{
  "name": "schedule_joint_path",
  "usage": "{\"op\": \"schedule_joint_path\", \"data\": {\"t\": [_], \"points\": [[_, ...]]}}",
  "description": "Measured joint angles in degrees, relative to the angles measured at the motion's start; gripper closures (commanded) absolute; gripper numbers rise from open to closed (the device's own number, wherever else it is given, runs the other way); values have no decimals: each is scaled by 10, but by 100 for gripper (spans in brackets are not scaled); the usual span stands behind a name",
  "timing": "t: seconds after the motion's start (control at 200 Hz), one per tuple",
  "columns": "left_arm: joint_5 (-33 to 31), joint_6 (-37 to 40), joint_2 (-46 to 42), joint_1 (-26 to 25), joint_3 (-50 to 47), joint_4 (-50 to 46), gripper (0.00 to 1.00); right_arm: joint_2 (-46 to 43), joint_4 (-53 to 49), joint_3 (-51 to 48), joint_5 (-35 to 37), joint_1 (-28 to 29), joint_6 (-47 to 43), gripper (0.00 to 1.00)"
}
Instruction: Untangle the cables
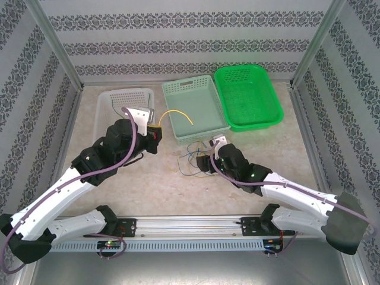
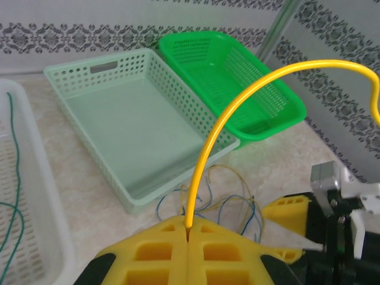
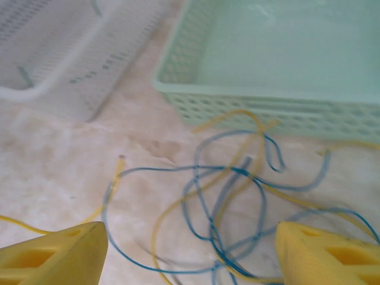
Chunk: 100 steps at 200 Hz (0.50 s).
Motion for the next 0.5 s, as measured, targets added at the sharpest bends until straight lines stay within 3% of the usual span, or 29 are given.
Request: {"op": "schedule_joint_path", "data": {"t": [0.5], "points": [[19,-11,11,0,-15,49,100,139,162,60,-108,67,-83,16]]}}
